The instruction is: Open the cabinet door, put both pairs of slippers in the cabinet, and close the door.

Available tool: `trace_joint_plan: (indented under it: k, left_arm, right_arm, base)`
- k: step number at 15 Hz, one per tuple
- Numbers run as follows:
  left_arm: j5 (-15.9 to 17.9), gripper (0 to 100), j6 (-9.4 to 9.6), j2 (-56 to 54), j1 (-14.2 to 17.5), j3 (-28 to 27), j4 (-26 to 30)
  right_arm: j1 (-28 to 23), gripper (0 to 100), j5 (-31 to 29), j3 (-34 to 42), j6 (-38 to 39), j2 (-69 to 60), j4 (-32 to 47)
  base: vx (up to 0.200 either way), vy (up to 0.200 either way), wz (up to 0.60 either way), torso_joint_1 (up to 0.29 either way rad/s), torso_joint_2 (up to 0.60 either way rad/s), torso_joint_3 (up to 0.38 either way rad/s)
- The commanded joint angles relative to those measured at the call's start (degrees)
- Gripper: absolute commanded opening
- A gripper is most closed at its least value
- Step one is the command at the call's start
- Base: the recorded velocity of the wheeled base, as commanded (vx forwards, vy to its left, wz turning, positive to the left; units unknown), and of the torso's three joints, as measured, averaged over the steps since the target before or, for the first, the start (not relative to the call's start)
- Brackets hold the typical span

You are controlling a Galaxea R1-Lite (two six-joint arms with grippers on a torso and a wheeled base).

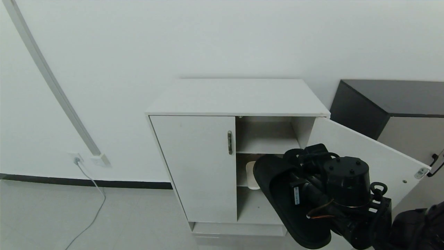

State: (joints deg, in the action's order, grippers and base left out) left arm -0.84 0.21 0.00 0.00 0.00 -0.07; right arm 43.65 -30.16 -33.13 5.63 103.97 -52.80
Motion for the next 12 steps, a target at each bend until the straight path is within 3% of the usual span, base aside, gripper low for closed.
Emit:
trace_joint_plan:
  k: [1, 12]
  left_arm:
    - [0.0, 0, 0.06, 0.1, 0.0, 0.0, 0.0]
    - [0.0, 0, -0.03, 0.0, 0.0, 0.0, 0.0]
  right_arm:
    - [0.0, 0, -0.1, 0.0, 0.0, 0.4, -0.3]
    - [0.0, 0, 0.0, 0.8, -0.2, 0.8, -1.9]
  base:
    - [0.0, 0.0, 0.0, -0.203, 0.54, 0.325]
    - [0.0, 0.0, 0.0, -0.165, 0.49, 0.32]
